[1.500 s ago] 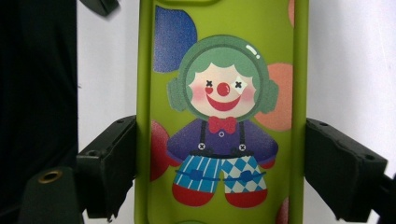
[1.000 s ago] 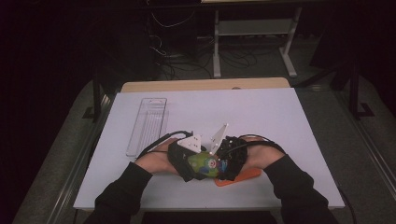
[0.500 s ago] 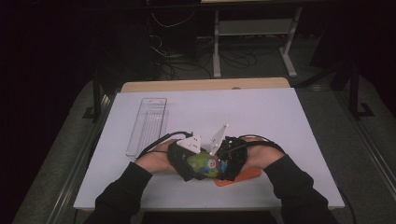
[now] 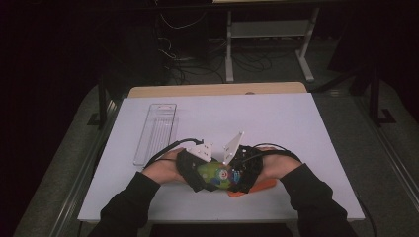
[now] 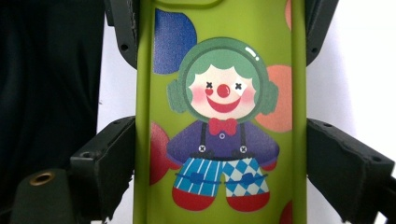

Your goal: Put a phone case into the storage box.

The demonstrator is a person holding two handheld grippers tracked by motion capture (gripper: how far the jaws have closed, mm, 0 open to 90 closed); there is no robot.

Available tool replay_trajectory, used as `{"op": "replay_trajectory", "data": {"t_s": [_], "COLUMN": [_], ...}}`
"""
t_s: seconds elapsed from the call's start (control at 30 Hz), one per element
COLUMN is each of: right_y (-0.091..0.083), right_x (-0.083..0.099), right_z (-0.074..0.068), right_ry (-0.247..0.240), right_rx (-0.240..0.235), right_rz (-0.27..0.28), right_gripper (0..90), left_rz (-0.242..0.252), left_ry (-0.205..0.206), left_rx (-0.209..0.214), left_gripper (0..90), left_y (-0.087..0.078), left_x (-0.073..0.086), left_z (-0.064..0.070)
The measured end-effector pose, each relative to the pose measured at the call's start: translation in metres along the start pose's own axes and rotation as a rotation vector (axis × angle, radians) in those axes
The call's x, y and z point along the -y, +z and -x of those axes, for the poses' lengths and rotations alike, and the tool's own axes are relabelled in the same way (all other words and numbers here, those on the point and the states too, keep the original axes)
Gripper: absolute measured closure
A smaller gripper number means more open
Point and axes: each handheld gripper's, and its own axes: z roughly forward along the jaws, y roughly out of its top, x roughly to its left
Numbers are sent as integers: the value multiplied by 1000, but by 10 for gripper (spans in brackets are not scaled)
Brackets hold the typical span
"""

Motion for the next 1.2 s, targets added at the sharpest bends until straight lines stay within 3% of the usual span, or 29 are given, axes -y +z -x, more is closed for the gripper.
{"op": "replay_trajectory", "data": {"t_s": [0.33, 0.53, 0.73, 0.8, 0.93, 1.07, 1.2], "right_y": [-14, -24, -33, -36, -35, -34, -33], "right_x": [10, 16, 29, 34, 42, 49, 60], "right_z": [5, 8, 15, 16, 15, 11, 8], "right_ry": [79, 87, 189, 235, 337, 430, 486], "right_rx": [9, 49, 127, 141, 178, 192, 245], "right_rz": [59, 114, 177, 201, 226, 292, 334], "right_gripper": [64, 30, 11, 11, 13, 12, 13], "left_rz": [18, 34, 63, 81, 103, 98, 80], "left_ry": [-12, -46, -106, -148, -187, -229, -275], "left_rx": [-26, -84, -187, -212, -252, -314, -350], "left_gripper": [151, 152, 152, 152, 151, 152, 152], "left_y": [-4, -9, -12, -14, -17, -17, -18], "left_x": [0, 0, 4, 6, 7, 8, 10], "left_z": [-1, -3, -6, -8, -11, -12, -16]}}
